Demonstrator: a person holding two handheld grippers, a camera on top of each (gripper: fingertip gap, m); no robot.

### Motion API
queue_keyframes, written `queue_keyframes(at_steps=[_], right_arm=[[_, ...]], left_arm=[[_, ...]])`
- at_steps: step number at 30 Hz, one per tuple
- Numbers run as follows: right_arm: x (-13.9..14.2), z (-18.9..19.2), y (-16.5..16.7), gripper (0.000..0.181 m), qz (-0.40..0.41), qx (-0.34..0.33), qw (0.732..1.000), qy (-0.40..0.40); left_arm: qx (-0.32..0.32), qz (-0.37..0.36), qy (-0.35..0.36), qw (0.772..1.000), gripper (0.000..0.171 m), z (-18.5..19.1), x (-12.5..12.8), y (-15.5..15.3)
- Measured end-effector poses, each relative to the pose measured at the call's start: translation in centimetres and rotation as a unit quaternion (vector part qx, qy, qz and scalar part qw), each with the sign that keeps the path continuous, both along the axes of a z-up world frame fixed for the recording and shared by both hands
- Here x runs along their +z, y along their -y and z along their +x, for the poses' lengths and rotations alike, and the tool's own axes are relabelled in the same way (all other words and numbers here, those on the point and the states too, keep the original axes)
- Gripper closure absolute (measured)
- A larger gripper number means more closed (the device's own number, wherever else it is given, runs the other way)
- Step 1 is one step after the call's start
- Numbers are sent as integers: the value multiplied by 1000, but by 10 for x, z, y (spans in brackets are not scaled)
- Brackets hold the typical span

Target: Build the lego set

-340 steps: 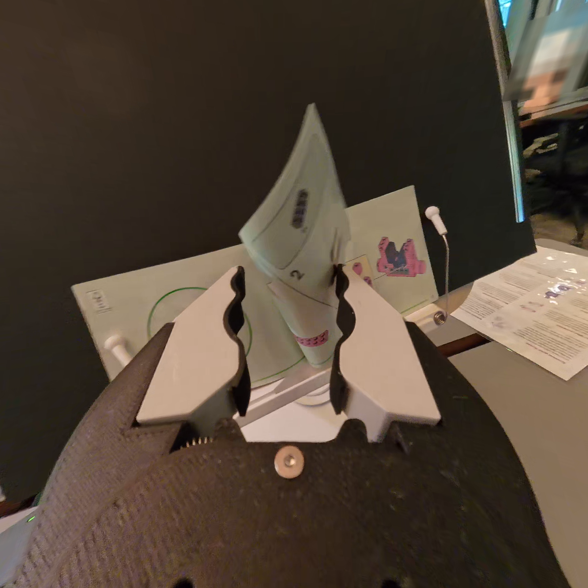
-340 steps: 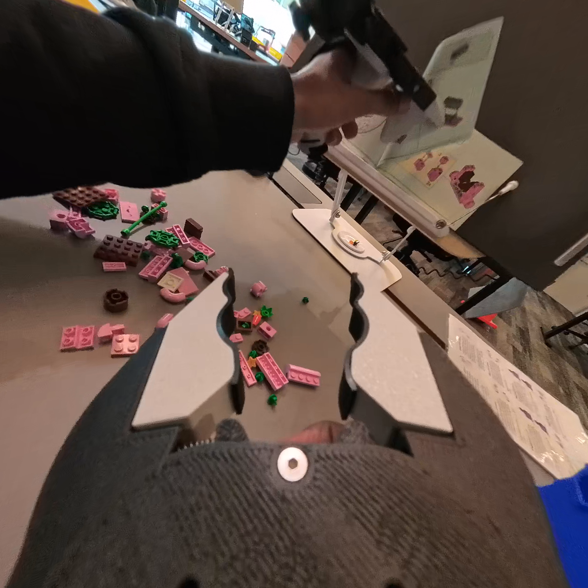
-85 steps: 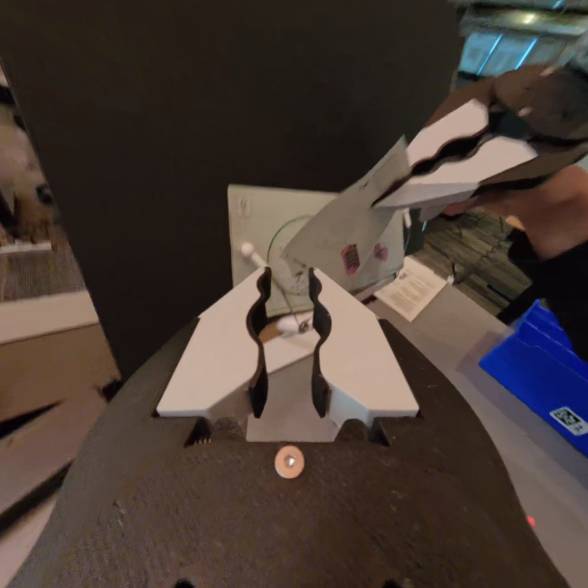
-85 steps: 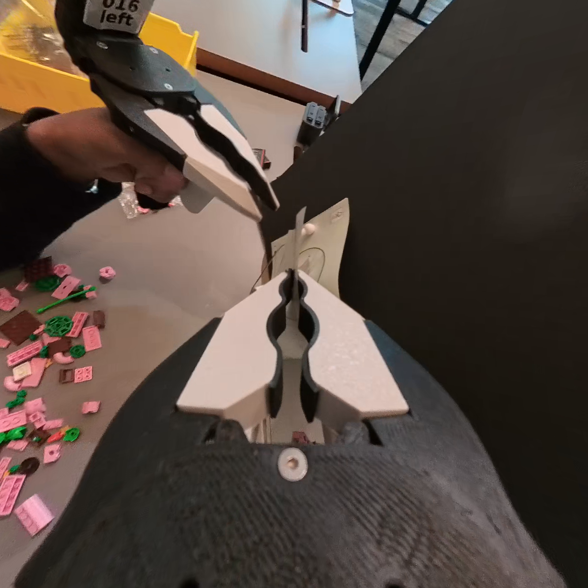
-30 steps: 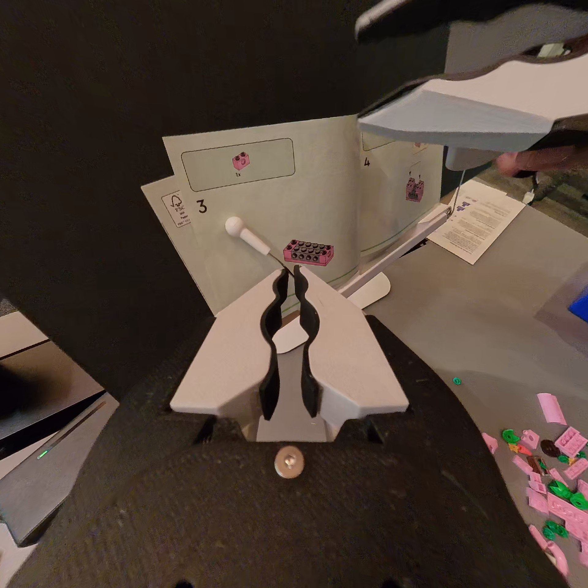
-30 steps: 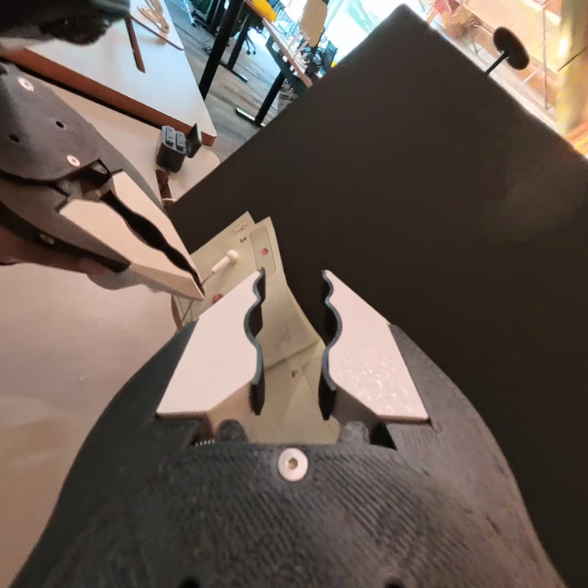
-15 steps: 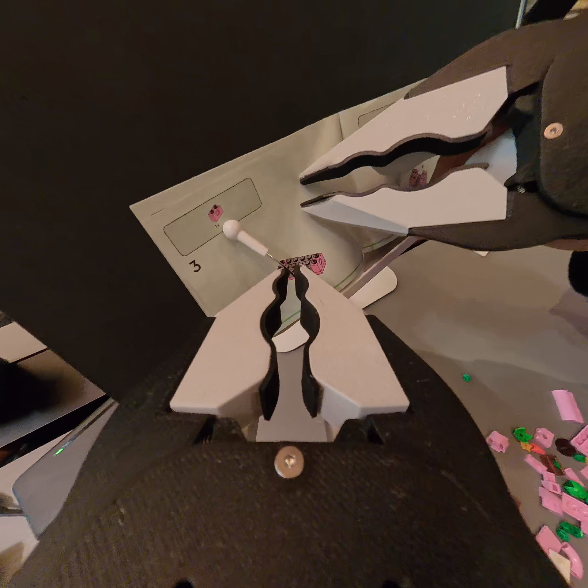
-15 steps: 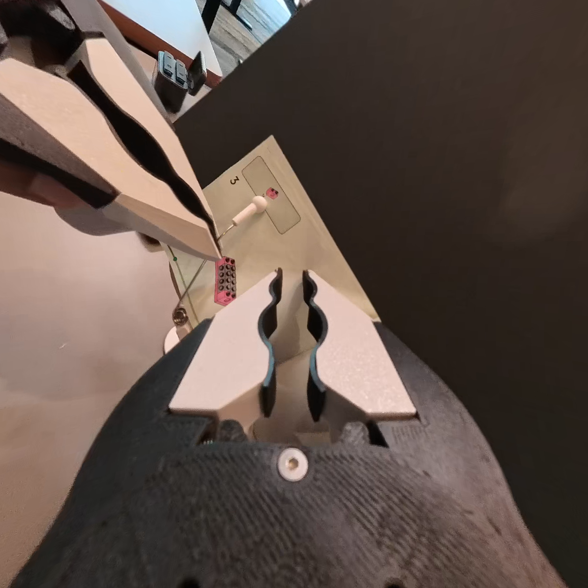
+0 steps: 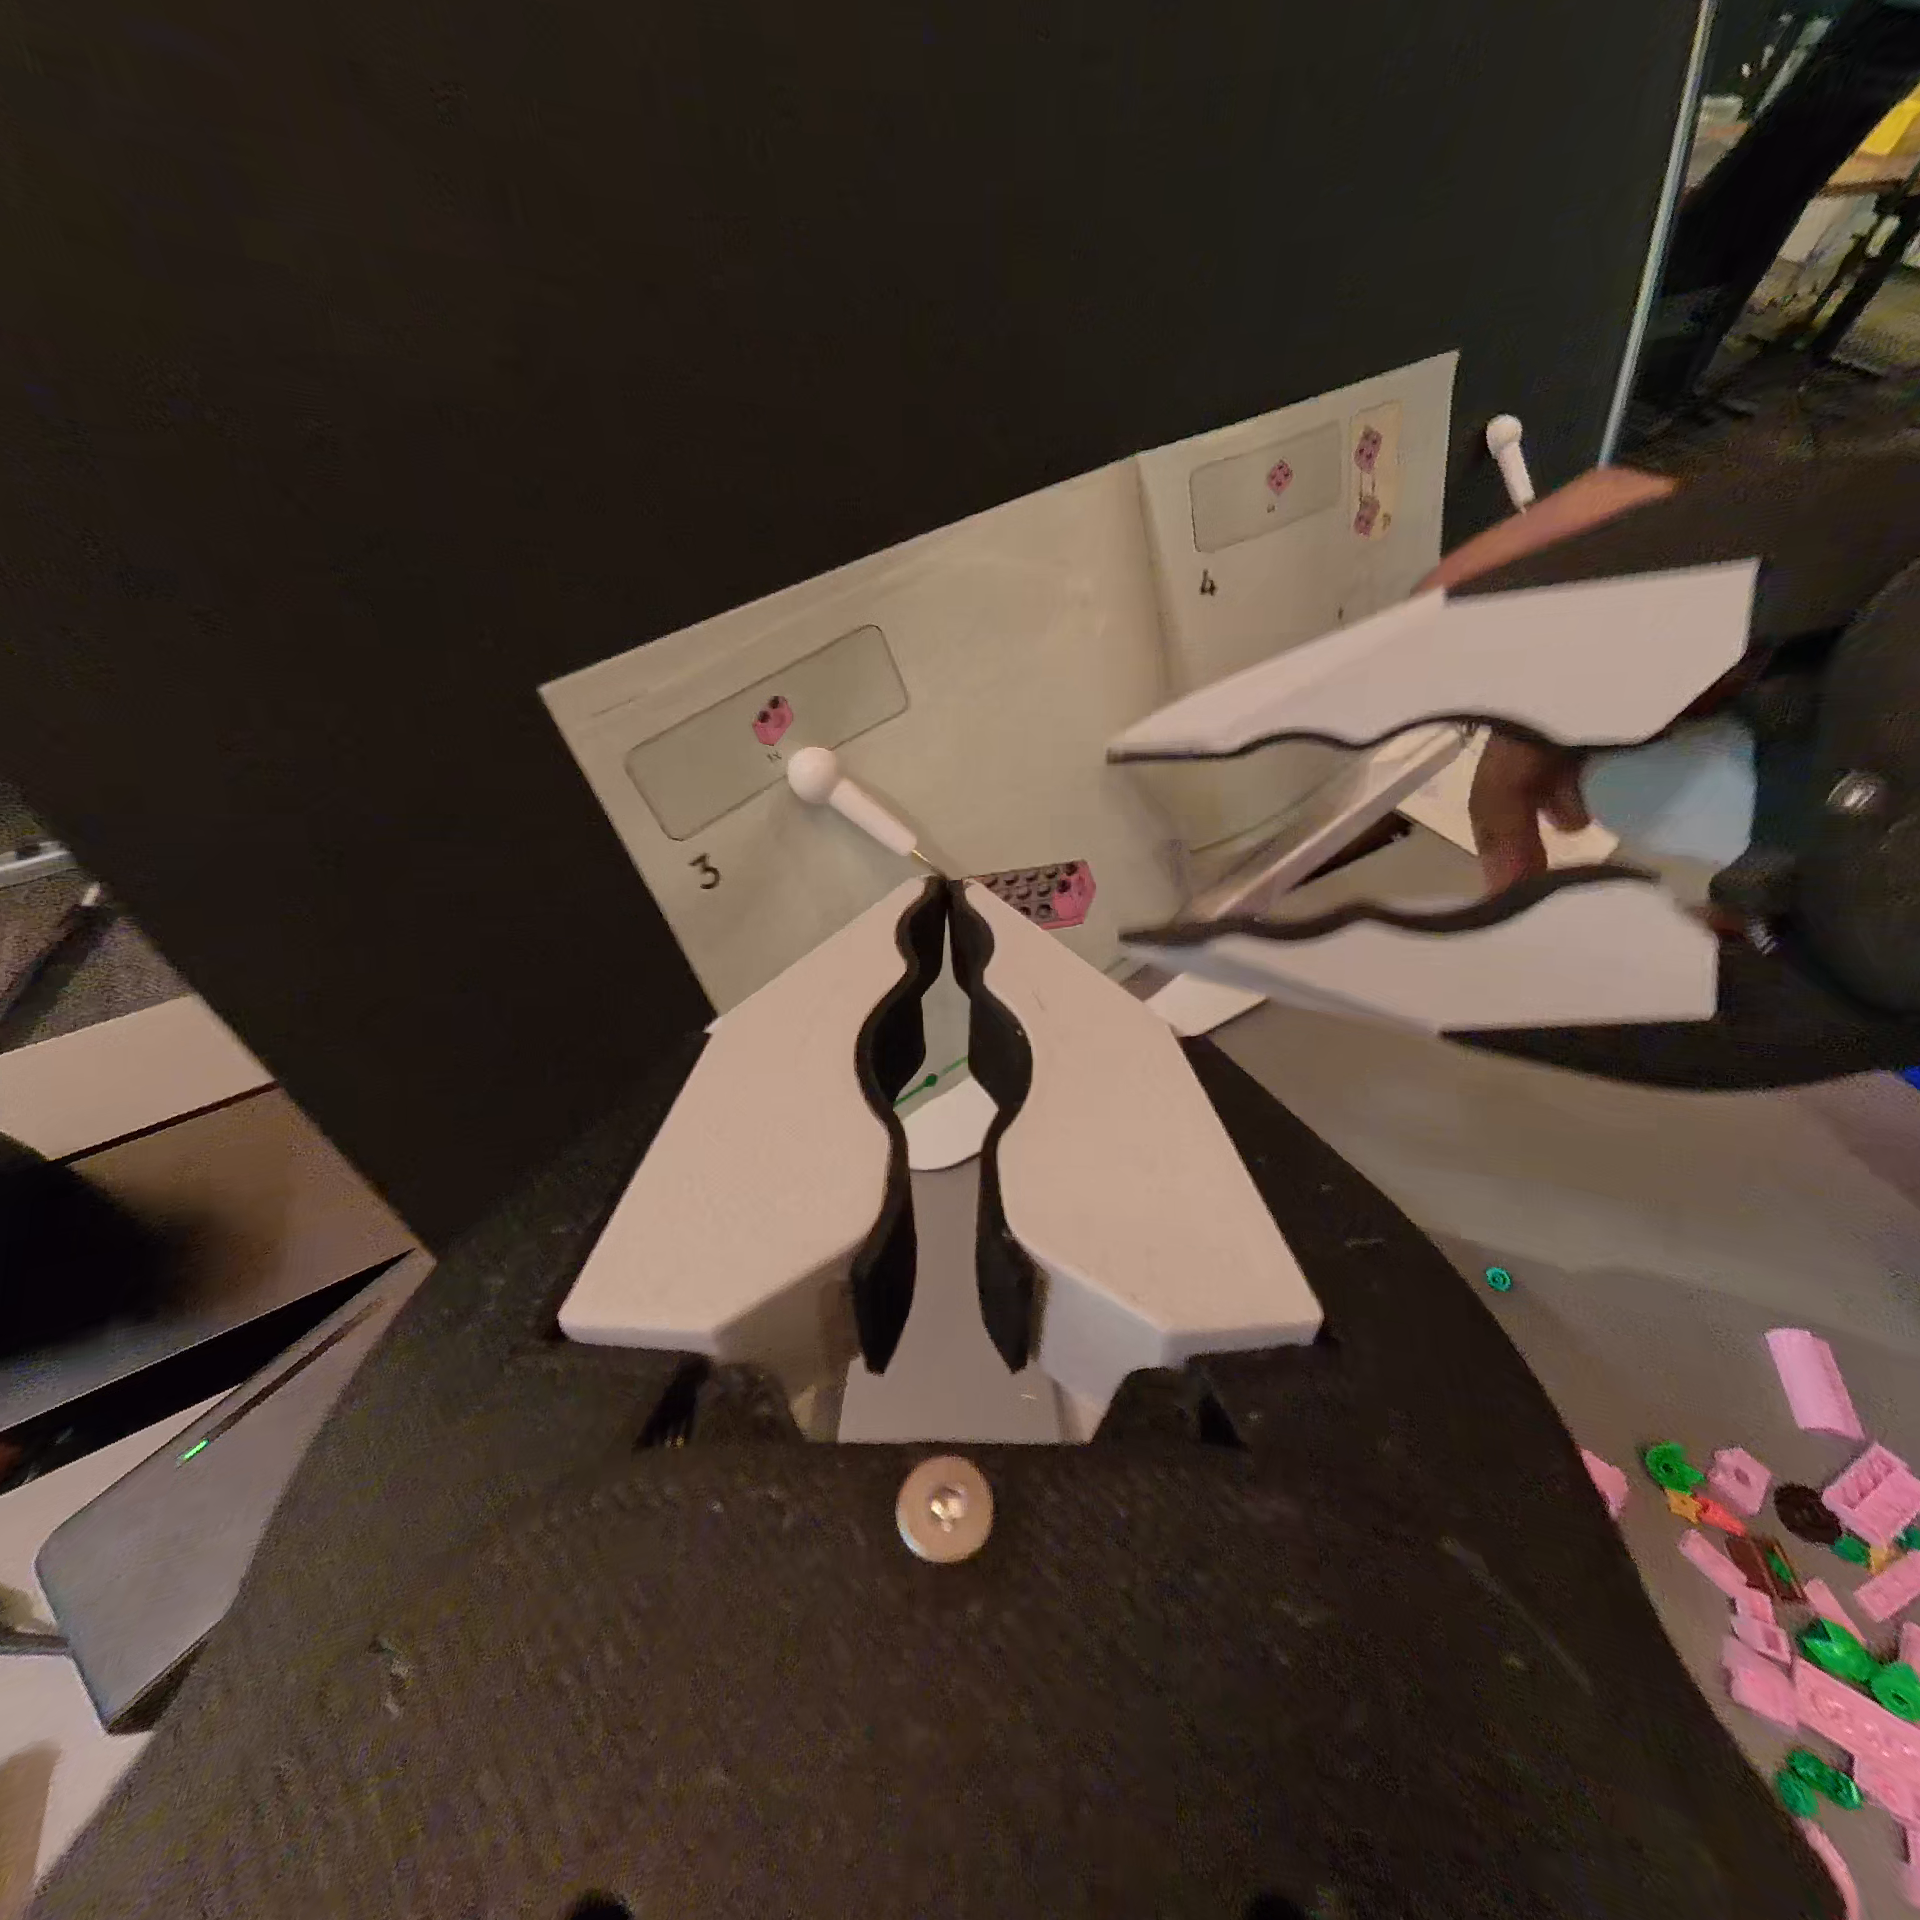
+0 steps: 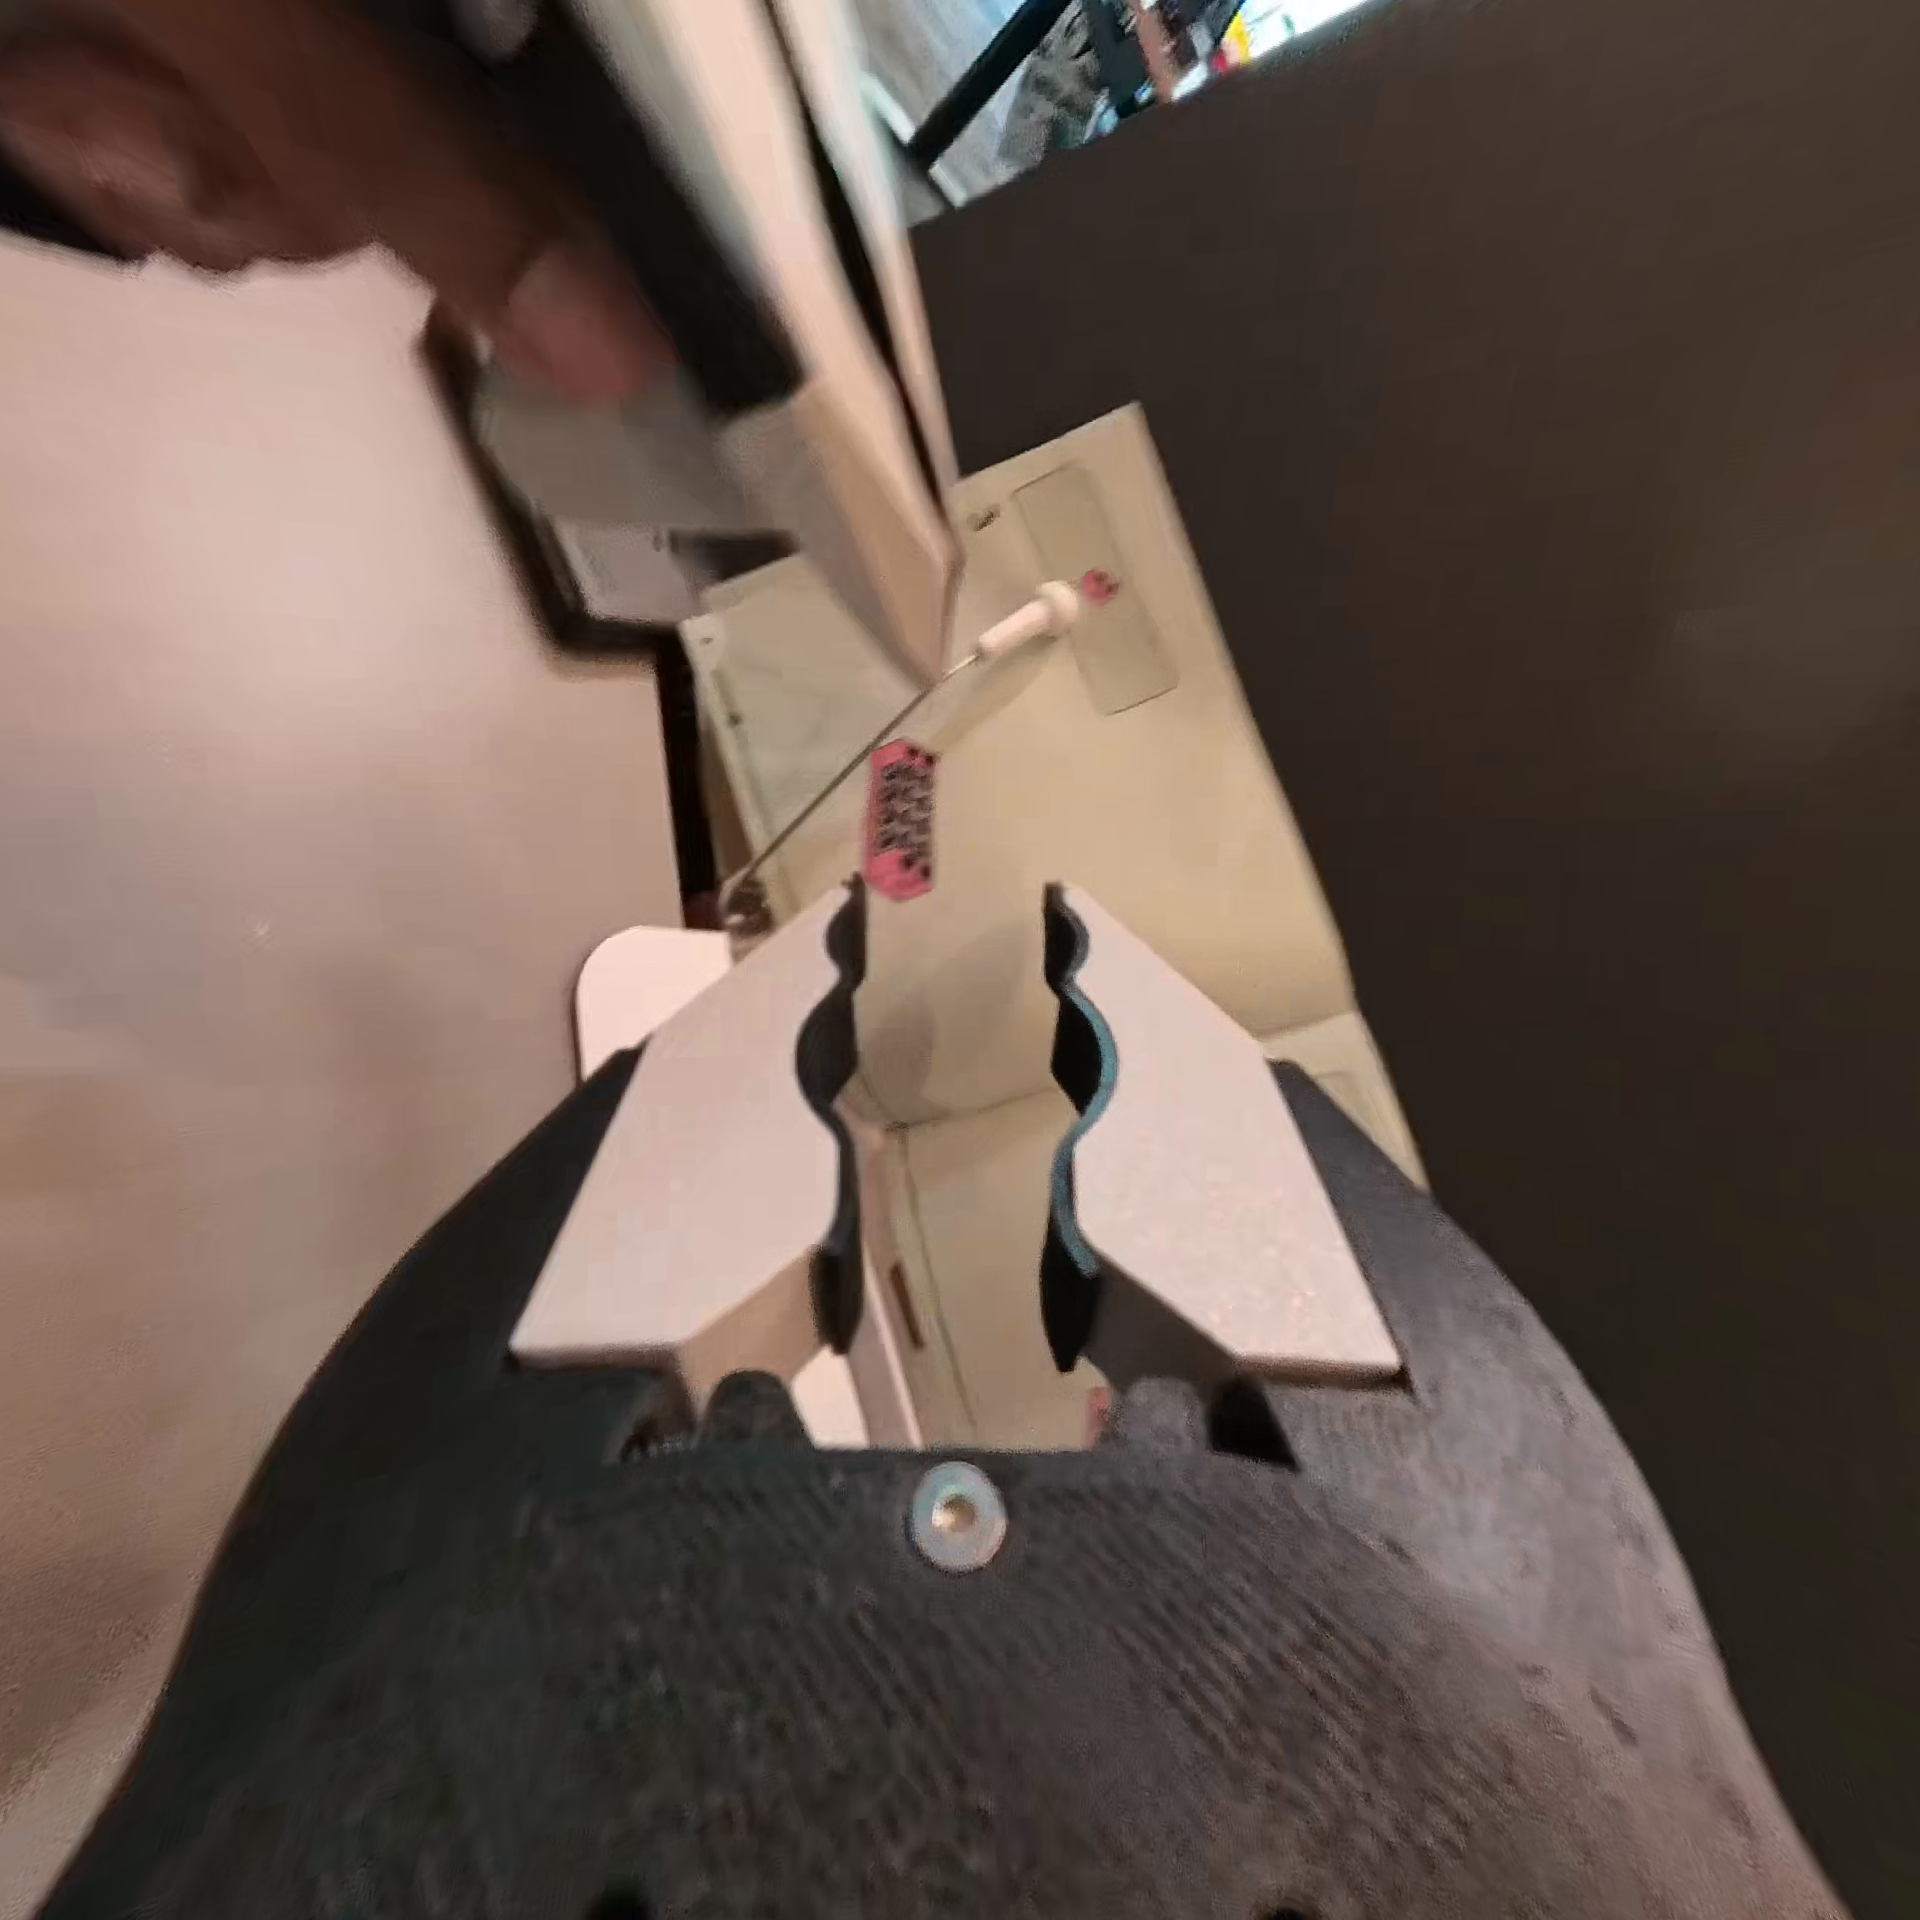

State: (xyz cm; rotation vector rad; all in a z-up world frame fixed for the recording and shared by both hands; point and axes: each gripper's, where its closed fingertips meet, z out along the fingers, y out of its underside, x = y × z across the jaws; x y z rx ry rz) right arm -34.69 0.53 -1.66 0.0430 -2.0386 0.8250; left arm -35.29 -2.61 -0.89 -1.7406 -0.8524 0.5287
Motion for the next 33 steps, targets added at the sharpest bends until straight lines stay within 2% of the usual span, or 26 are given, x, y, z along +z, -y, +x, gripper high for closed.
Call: queue_keyframes(at_steps=[2, 6, 10, 12, 20, 23, 26, 28, 31, 33], right_arm=[[-13, -3, 0, 138, 19, -7, 1000, 4], [-9, -13, 6, 147, -17, -12, 1000, -1], [1, -24, 3, 175, -35, -20, 999, -26], [3, -26, 2, 179, -44, -15, 999, -28], [5, -27, 1, 181, -59, -17, 998, -26], [5, -27, 1, 181, -68, -16, 997, -19], [6, -27, 1, 181, -69, -17, 997, -31], [6, -28, 1, 181, -64, -20, 997, -44], [9, -30, 1, 181, -56, -28, 996, -71], [13, -32, 0, 181, -53, -33, 994, -88]], left_arm=[[5, 7, -6, 1000, 171, -1, 3, 4], [-5, 23, 1, 1000, 171, 0, 3, 3], [0, 11, 8, 1000, 171, -3, -3, 3], [-2, 9, 10, 1000, 171, -3, -5, 1], [18, 24, 24, 999, 170, -12, -12, -4], [1, 48, 46, 998, 171, -9, -14, -9], [-54, 97, 80, 991, 171, 4, -9, -19], [-96, 137, 103, 981, 148, 13, -2, -28], [-75, 122, 96, 985, 157, 9, -5, -24], [-69, 115, 89, 987, 157, 8, -4, -25]])
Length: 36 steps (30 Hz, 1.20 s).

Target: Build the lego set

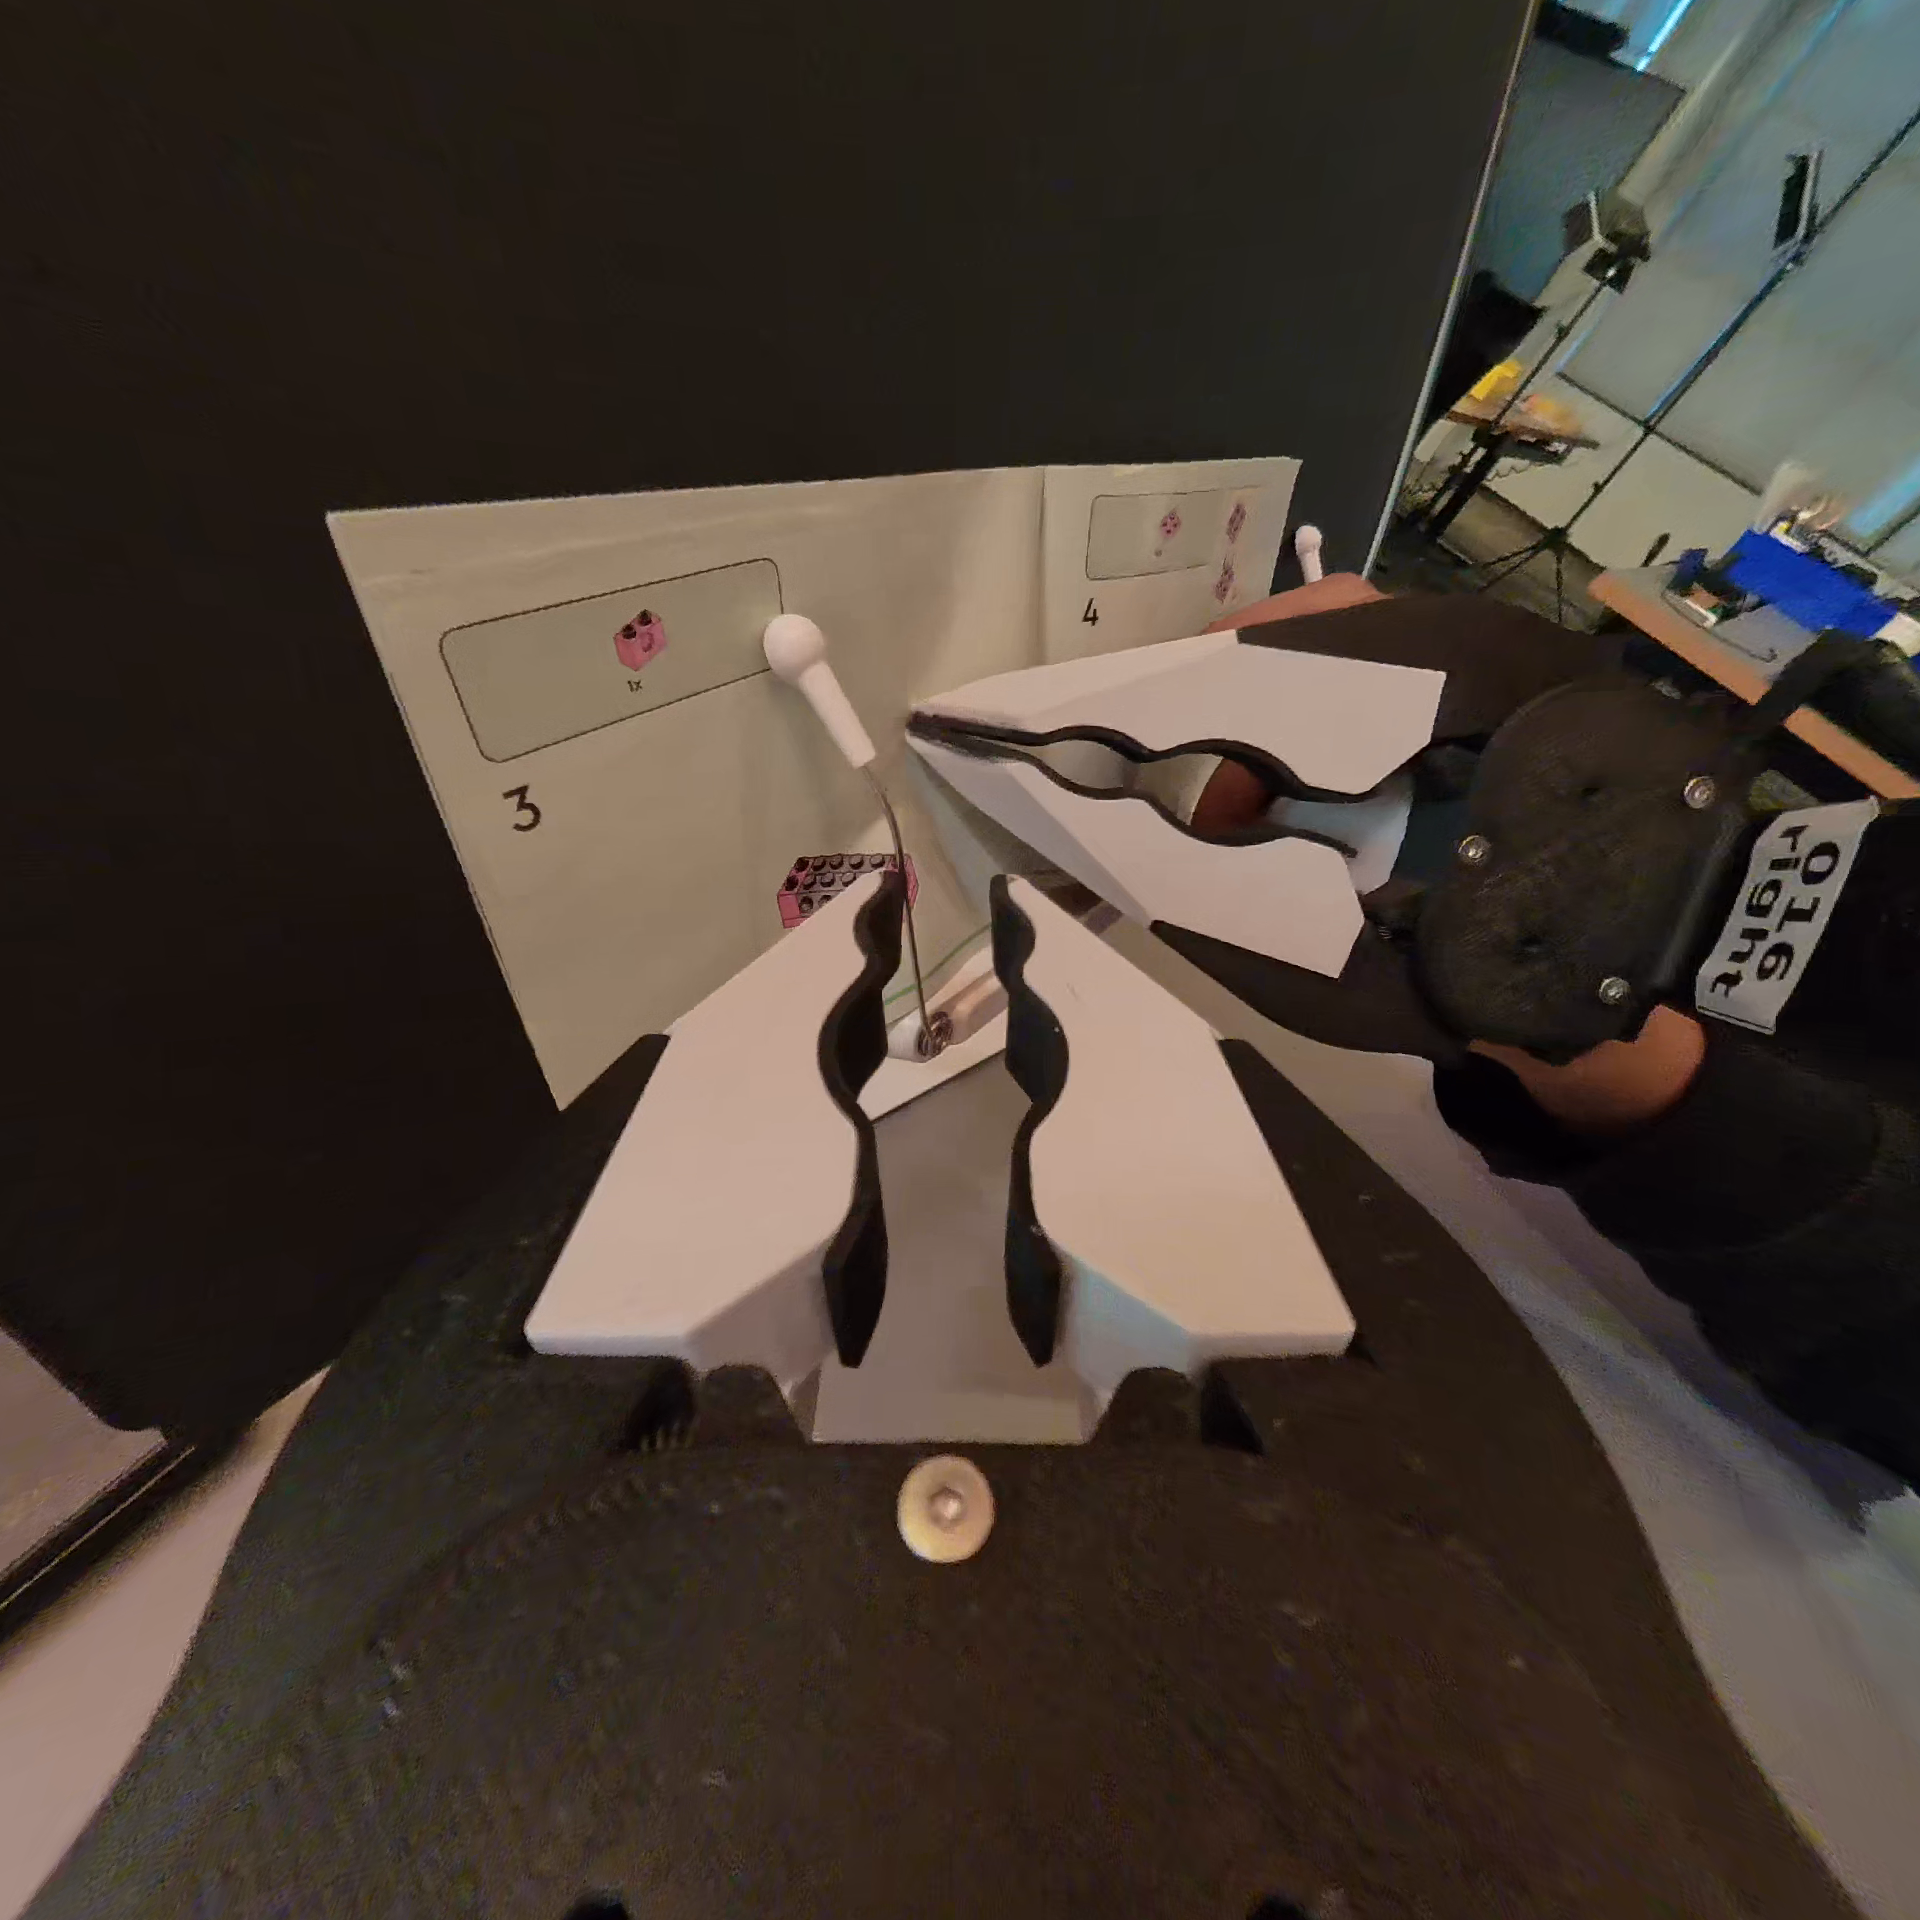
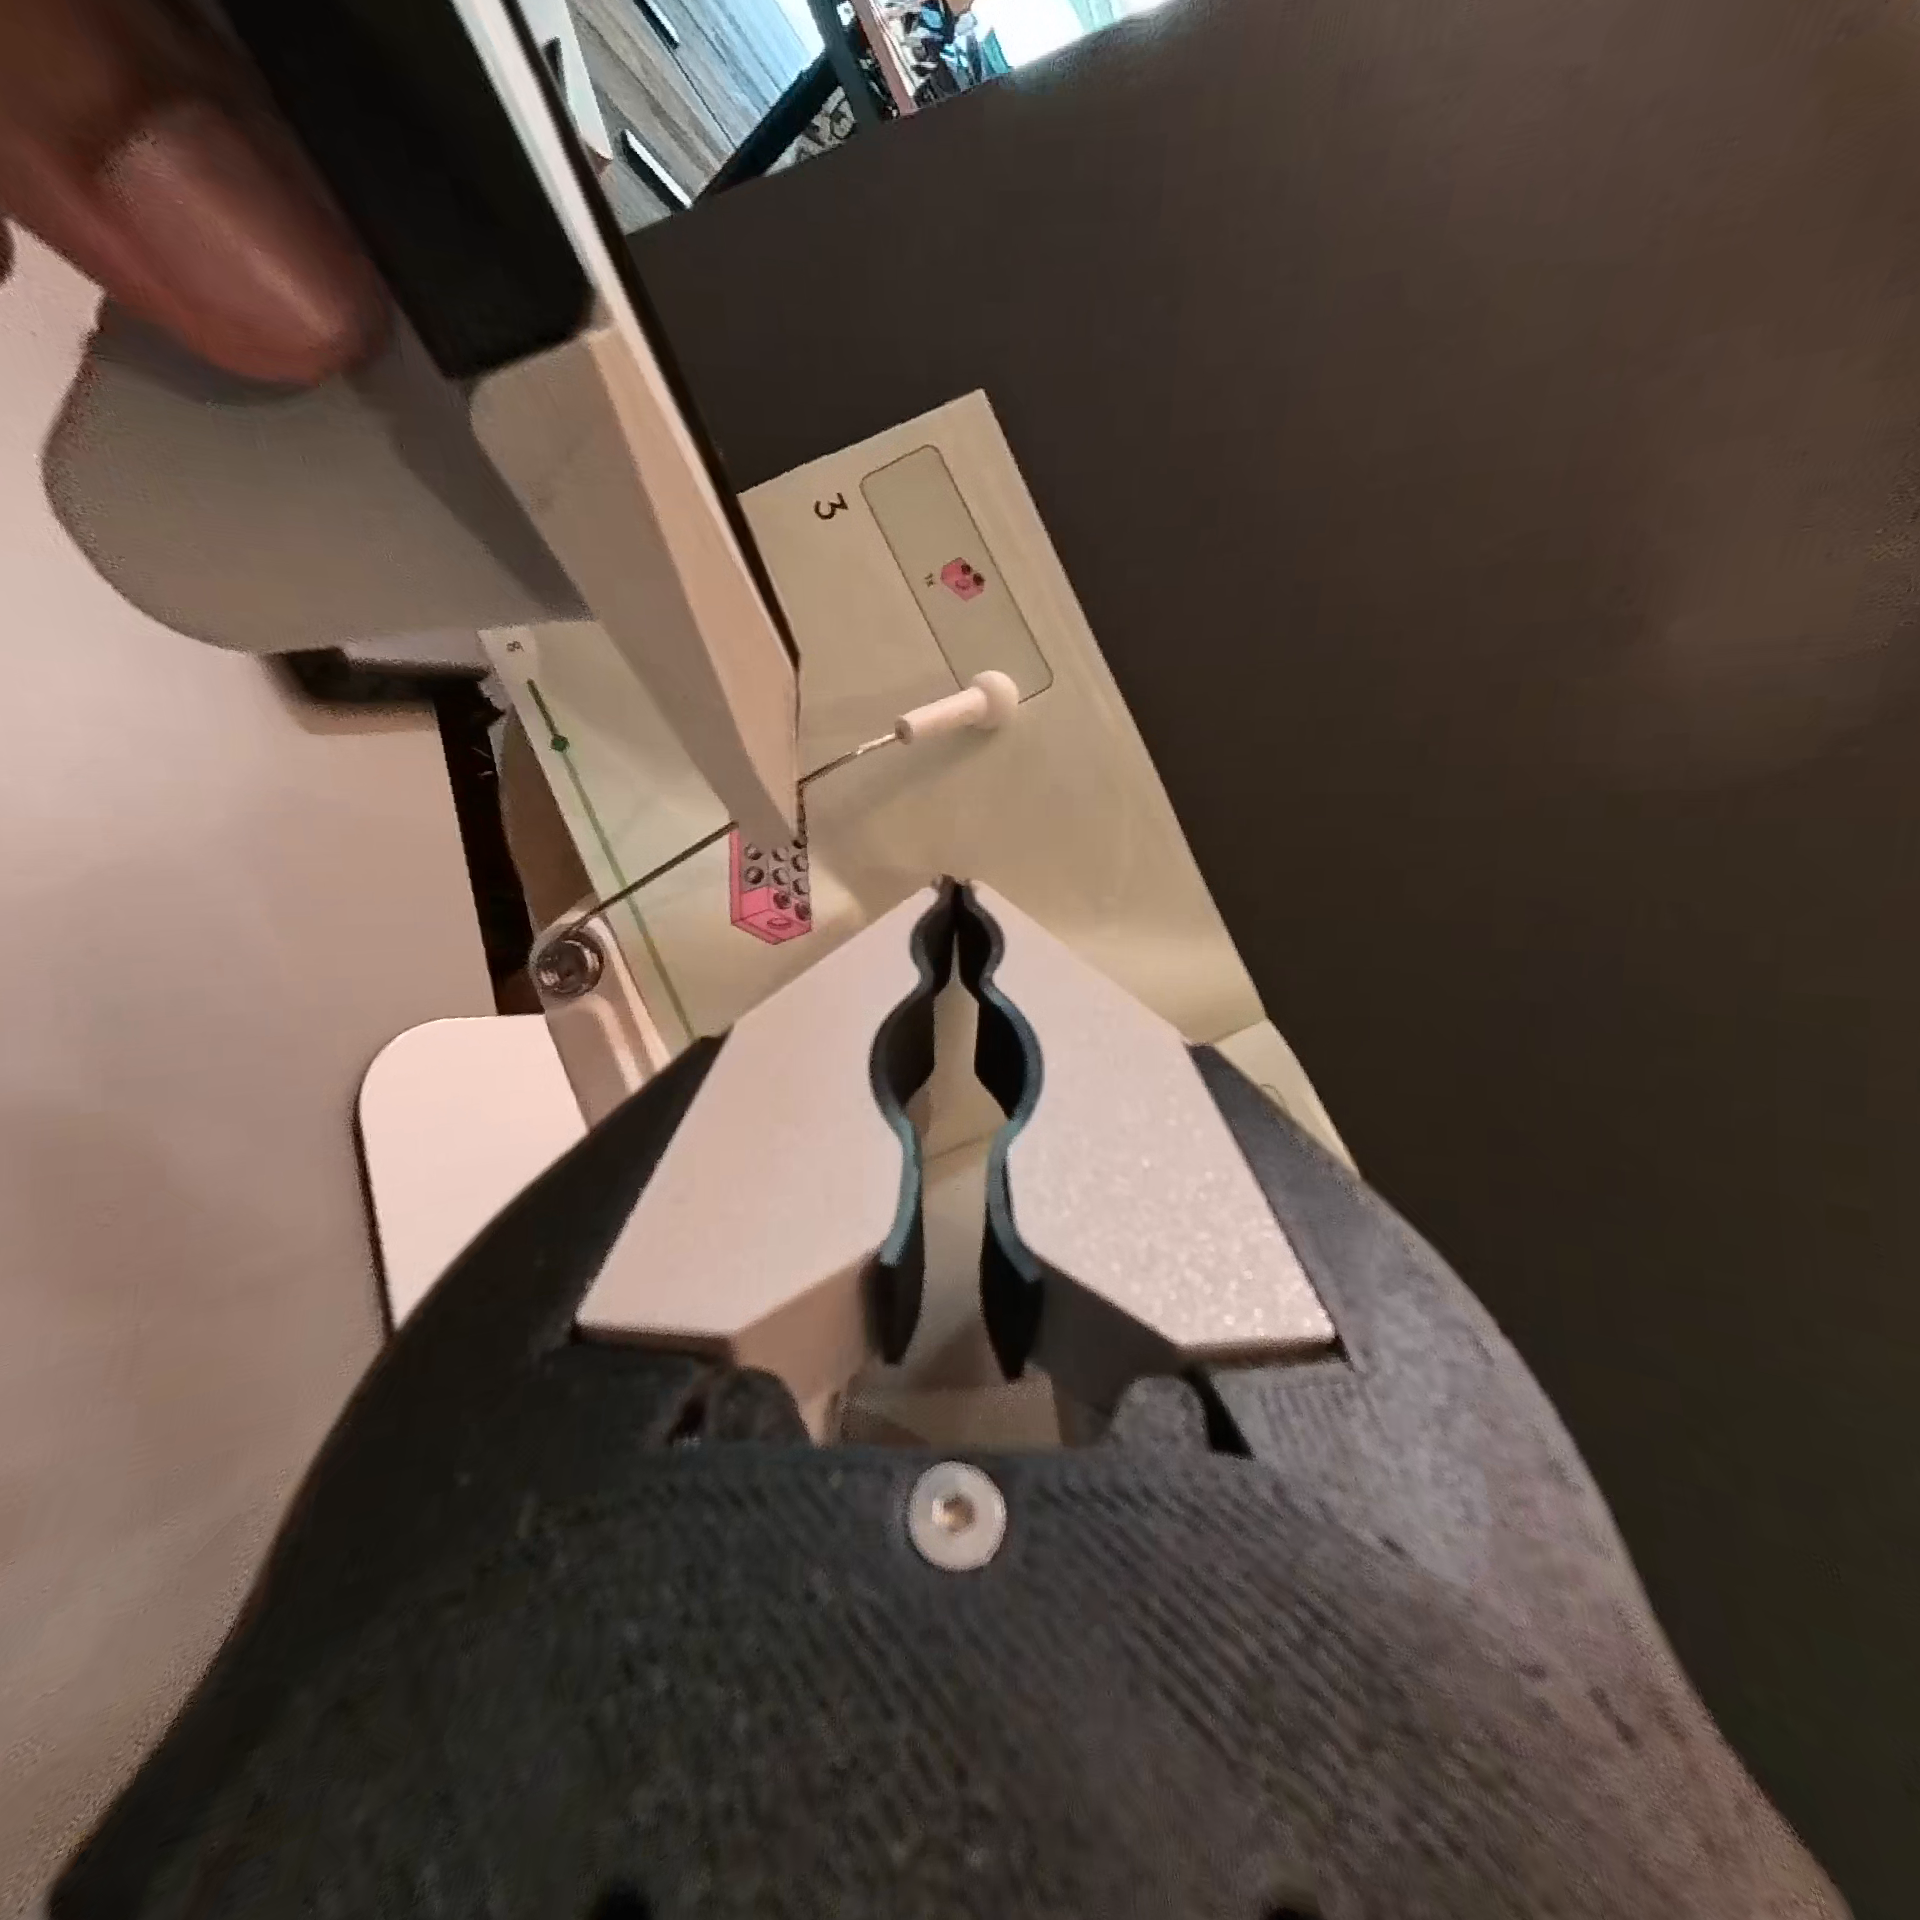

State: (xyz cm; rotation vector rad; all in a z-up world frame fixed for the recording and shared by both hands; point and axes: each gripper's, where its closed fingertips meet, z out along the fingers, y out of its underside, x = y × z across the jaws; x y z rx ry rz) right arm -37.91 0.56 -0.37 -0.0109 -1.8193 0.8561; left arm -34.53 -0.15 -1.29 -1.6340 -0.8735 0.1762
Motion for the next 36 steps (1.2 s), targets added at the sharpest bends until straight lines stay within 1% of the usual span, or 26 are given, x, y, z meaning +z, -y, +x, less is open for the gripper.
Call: queue_keyframes(at_steps=[2, 4, 7, 9, 13, 17, 19, 22, 27, 30, 36], right_arm=[[0, 0, 0, 181, -5, 2, 1000, 7], [0, 0, 0, 181, -9, 5, 1000, 11], [0, 0, 0, 181, -9, 4, 1000, 6], [0, 0, 0, 181, -14, 4, 1000, 11], [4, -2, -3, 181, -39, 5, 999, 29], [15, -7, -14, 181, -46, -18, 999, 0], [14, -6, -13, 181, -57, -9, 998, 10], [8, -3, -11, 181, -51, 13, 998, 19], [8, -3, -15, 181, -63, 5, 998, 25], [6, -1, -14, 181, -51, 13, 998, 19], [10, -3, -19, 181, -45, -13, 999, 18]], left_arm=[[12, -11, -6, 1000, 157, -2, 0, 1], [51, -43, -15, 998, 142, -11, -5, 7], [62, -62, -27, 996, 149, -15, -9, 0], [66, -66, -44, 995, 171, -17, -8, -5], [67, -86, -58, 992, 171, -16, -7, -2], [59, -86, -44, 994, 171, -14, -8, 3], [55, -80, -45, 994, 171, -14, -9, 2], [56, -79, -41, 994, 171, -14, -10, 2], [59, -78, -34, 995, 171, -15, -11, 4], [59, -86, -34, 994, 170, -14, -11, 5], [62, -95, -26, 993, 170, -13, -13, 7]])
